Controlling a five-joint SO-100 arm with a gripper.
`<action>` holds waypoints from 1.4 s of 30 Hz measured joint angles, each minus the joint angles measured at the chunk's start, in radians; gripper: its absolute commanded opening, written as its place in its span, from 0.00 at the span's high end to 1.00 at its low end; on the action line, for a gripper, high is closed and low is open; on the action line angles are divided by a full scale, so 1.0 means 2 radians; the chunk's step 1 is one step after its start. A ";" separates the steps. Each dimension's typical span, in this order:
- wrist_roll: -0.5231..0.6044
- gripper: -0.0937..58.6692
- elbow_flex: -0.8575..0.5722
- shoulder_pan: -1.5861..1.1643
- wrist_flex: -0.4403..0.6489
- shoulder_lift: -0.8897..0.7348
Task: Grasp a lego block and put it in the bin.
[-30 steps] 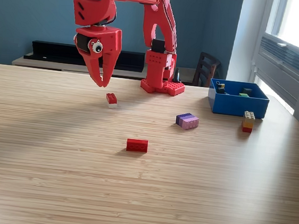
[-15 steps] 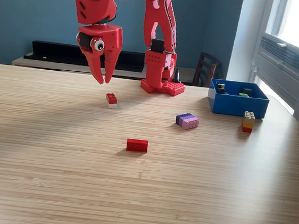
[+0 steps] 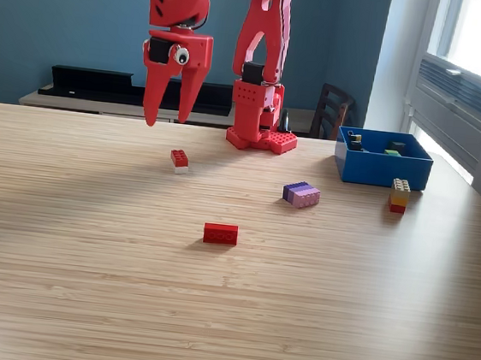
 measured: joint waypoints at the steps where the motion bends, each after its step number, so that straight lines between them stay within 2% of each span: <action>1: -0.002 0.57 0.030 0.000 -0.015 0.009; 7: -0.009 0.58 0.173 0.000 -0.080 0.056; 13: -0.013 0.58 0.246 0.015 -0.113 0.073; 26: -0.034 0.57 0.248 0.066 -0.124 0.073; 36: -0.059 0.54 0.179 0.106 -0.152 0.073; 42: -0.075 0.53 0.195 0.109 -0.169 0.074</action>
